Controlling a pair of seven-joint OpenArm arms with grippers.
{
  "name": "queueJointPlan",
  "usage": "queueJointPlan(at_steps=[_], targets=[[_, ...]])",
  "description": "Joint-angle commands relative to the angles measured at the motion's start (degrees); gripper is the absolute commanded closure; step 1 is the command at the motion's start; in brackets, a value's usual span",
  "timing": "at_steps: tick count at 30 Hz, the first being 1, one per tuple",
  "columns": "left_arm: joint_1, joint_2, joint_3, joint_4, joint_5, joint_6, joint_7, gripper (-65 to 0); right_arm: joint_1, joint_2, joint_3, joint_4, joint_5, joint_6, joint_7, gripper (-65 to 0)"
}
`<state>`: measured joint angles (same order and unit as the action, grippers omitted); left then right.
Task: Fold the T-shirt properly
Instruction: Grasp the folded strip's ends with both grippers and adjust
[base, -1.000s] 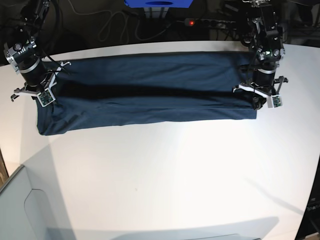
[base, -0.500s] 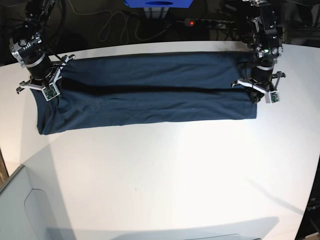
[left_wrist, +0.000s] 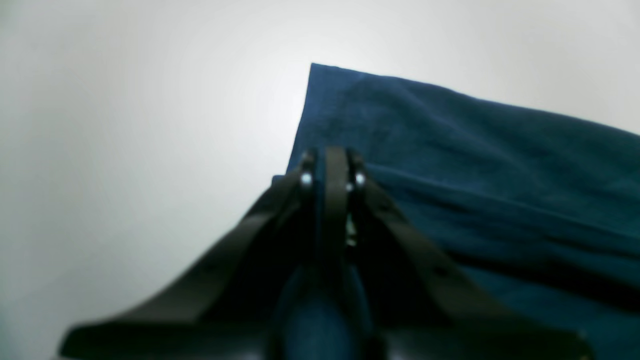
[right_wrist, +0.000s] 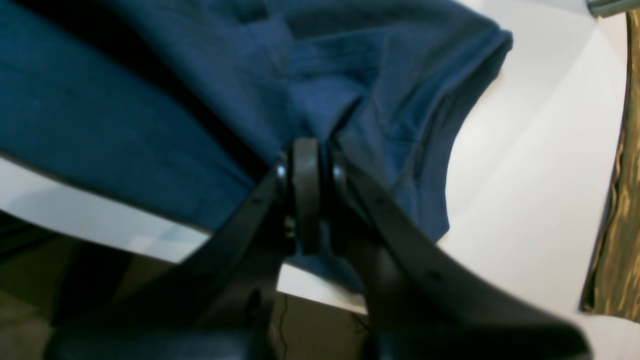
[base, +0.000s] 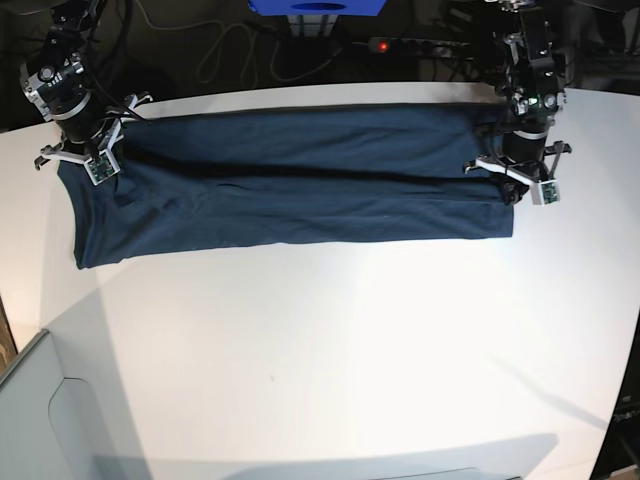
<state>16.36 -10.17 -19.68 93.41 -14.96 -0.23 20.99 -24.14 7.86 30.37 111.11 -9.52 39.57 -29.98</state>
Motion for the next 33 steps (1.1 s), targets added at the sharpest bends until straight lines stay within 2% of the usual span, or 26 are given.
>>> queueJointPlan(at_steps=[1,7,9,11,14,16,19,22,24,33], targets=[[-0.1,-0.2,-0.2,0.9,-0.1,0.1,-1.3,0.0,0.2,0.5,0.4,0.9,0.5,0.4,1.2,-0.6],[1.2,-0.2,-0.2,1.0,-0.1,0.1,-1.3,0.0,0.4,0.5,0.6,0.9,0.2,0.4,1.2,-0.9],[1.7,-0.2,-0.2,1.0,-0.1,0.1,-1.2,0.0,0.4,0.5,0.6,0.9,0.2,0.4,0.7,-4.9],[1.8,-0.2,-0.2,1.0,-0.1,0.1,-0.9,0.0,0.8,0.5,0.6,0.8,0.1,0.4,0.7,-14.0],[1.9,-0.2,-0.2,1.1,-0.1,0.2,-0.8,0.0,0.8,0.6,0.9,0.3,0.1,0.4,0.7,-33.9],[2.1,-0.2,-0.2,1.2,-0.1,0.3,-0.8,-1.4,0.8,0.5,2.7,0.8,0.2,0.4,0.7,-43.4],[2.9,-0.2,-0.2,1.8,-0.1,0.6,-0.8,-15.7,1.7,-1.3,5.1,2.0,0.2,0.4,0.7,-52.3],[2.9,-0.2,-0.3,1.8,-0.1,0.3,-0.8,-28.5,2.0,-2.9,5.7,3.4,0.2,0.4,0.7,-52.7],[3.0,-0.2,-0.6,2.7,-0.1,0.3,-0.8,-34.1,2.0,-3.4,5.2,3.6,0.2,0.4,0.7,-52.7],[4.2,-0.4,-0.6,4.6,-0.1,0.3,-0.9,-35.0,2.0,-3.8,-1.1,-0.6,0.1,0.4,0.7,-52.7]])
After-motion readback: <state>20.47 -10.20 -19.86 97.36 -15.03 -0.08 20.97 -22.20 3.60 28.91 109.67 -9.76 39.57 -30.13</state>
